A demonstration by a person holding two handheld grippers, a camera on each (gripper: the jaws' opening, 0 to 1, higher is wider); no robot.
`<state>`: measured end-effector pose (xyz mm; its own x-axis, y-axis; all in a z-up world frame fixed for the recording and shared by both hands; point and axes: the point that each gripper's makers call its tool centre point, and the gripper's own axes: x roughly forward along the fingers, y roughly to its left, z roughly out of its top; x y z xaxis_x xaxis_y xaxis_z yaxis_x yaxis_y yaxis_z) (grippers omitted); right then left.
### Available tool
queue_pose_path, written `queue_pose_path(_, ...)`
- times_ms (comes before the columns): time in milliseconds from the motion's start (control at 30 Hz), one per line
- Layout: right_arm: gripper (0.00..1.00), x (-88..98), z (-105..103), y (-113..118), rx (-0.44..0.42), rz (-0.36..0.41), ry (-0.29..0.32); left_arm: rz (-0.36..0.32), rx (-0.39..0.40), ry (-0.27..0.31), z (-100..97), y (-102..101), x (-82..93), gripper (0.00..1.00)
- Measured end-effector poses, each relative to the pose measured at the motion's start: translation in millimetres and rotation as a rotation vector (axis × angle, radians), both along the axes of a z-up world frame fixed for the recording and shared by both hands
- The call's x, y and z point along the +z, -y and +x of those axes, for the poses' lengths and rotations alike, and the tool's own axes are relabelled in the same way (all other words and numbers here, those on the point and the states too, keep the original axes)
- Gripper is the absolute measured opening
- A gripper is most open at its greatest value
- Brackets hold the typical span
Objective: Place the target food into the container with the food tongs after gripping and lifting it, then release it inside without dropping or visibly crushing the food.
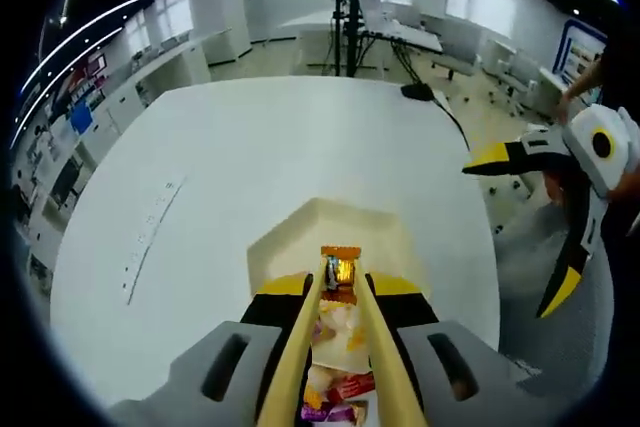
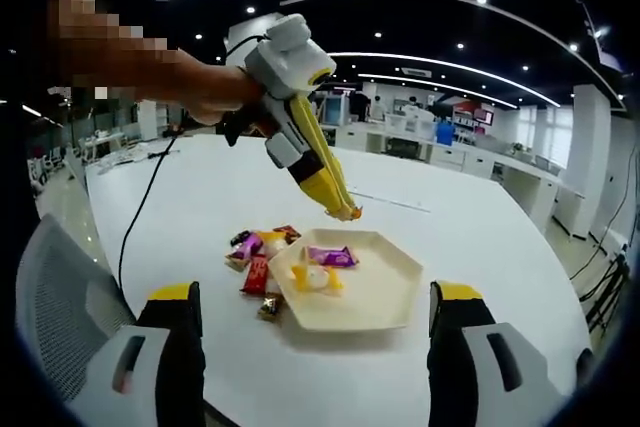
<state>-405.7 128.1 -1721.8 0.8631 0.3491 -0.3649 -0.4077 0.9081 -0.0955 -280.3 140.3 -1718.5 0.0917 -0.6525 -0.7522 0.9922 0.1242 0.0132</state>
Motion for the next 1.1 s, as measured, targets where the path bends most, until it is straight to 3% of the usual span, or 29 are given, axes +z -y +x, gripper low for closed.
queue_pose_path(133, 0.92, 0.1, 0, 0, -0.002, 0.0, 0.001, -0.021, -0.008, -0.007, -0.3, 7, 4.6, 0.2)
queue_pose_path(200, 0.92, 0.4, 0, 0, -0.002, 0.002, 0.002, -0.036, -0.035, 0.042, 0.3, 10, 7.8, 0.21)
queue_pose_path(567, 0.91, -0.2, 1, 0, 0.0, 0.001, -0.002, -0.052, -0.021, 0.034, 6.6, -8, 12.9, 0.23)
queue_pose_path(867, 0.91, -1.5, 0, -1, 0.005, -0.003, -0.006, -0.063, -0.002, 0.061, 12.8, -42, 11.5, 0.24)
queue_pose_path(1100, 0.91, -2.3, 0, -1, 0.009, -0.007, -0.009, -0.058, 0.081, 0.052, 25.1, -72, -0.1, 0.24)
